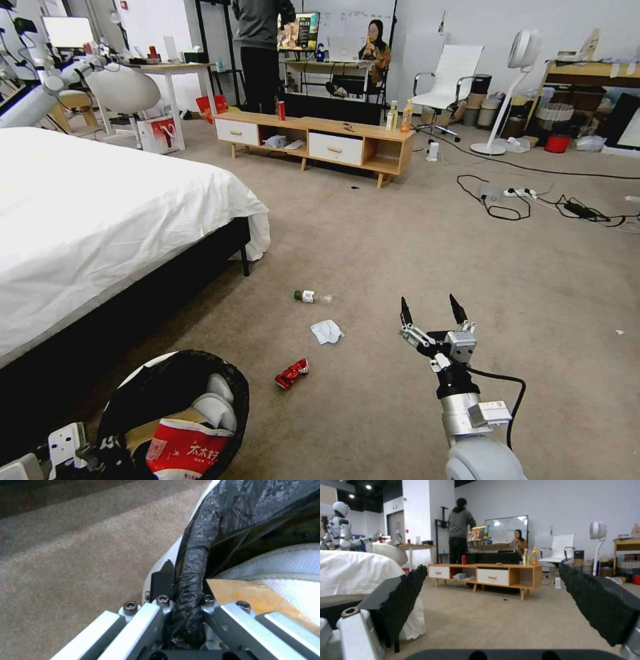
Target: Pick up the trash bin and place the garbage on the floor into it.
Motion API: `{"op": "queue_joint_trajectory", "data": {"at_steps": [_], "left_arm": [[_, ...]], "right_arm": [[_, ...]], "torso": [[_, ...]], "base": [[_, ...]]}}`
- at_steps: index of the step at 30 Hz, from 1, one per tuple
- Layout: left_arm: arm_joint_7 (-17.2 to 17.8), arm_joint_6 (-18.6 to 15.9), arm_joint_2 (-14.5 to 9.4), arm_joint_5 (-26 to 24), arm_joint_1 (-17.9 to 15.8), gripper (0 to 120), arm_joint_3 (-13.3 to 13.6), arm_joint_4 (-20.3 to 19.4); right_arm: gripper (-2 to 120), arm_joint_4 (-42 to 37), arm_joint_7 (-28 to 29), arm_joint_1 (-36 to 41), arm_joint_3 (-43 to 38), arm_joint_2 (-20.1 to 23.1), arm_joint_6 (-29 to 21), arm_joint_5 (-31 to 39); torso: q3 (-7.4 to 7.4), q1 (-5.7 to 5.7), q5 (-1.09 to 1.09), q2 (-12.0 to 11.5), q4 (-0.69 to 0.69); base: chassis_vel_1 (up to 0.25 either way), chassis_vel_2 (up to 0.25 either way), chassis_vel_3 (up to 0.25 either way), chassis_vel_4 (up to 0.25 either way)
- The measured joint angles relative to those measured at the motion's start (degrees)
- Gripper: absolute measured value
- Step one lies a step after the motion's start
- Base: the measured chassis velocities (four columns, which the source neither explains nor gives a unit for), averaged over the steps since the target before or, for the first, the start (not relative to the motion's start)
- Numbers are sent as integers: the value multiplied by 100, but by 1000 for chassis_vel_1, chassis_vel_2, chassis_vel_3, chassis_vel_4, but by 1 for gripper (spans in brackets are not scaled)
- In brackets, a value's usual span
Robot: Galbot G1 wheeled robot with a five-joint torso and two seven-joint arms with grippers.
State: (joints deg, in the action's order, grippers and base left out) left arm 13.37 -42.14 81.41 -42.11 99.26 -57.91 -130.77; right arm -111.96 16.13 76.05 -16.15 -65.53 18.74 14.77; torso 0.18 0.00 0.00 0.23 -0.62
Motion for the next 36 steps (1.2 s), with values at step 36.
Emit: {"op": "queue_joint_trajectory", "data": {"at_steps": [36], "left_arm": [[-3,0,16,7,16,2,17,-16]], "right_arm": [[100,64,-32,32,59,-7,68,-25]], "torso": [[1,0,0,0,-1]], "base": [[-104,105,107,-104]]}}
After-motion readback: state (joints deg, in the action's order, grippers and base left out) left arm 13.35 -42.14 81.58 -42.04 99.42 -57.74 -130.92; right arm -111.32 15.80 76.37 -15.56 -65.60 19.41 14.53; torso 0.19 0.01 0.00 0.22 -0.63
